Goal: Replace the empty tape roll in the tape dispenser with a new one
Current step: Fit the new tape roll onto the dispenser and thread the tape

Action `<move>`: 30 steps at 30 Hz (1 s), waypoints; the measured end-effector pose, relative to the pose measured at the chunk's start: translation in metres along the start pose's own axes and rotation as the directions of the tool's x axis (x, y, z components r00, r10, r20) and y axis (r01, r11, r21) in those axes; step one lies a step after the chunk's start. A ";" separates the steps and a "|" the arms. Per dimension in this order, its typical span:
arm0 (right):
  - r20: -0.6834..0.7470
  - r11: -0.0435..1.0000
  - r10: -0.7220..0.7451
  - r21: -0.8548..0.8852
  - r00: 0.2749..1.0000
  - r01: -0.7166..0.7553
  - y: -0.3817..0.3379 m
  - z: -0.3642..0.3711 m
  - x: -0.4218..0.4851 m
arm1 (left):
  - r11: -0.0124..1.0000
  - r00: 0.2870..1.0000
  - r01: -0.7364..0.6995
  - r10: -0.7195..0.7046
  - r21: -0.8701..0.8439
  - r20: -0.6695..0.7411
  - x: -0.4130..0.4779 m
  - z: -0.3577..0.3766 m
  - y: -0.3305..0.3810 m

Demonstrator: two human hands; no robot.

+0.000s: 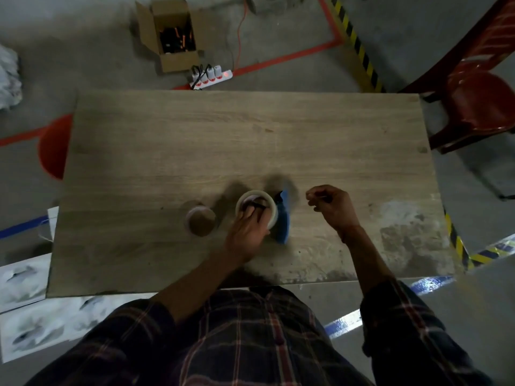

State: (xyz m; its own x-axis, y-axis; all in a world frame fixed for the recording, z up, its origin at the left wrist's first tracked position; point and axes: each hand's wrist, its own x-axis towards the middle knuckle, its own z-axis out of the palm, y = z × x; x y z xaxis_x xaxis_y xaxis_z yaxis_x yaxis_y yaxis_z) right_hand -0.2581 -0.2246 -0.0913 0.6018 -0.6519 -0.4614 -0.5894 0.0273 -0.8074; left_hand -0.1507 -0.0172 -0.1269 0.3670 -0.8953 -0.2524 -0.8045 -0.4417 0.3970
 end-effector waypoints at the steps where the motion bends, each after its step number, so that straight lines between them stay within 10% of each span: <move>1: 0.003 1.000 -0.009 -0.025 1.000 0.010 -0.003 0.001 0.005 | 1.000 1.000 0.005 -0.005 -0.013 0.011 0.000 -0.001 0.001; 30: 0.025 0.996 -0.008 -0.087 1.000 0.010 -0.002 0.008 -0.004 | 0.971 0.995 -0.085 0.069 0.222 0.076 0.017 0.000 -0.006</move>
State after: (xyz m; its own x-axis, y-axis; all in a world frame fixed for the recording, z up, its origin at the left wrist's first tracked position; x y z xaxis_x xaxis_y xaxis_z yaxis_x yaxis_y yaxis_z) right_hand -0.2550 -0.2162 -0.0912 0.6201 -0.6327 -0.4639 -0.6278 -0.0456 -0.7771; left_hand -0.1400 -0.0299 -0.1335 0.2739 -0.9168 -0.2908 -0.9162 -0.3406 0.2110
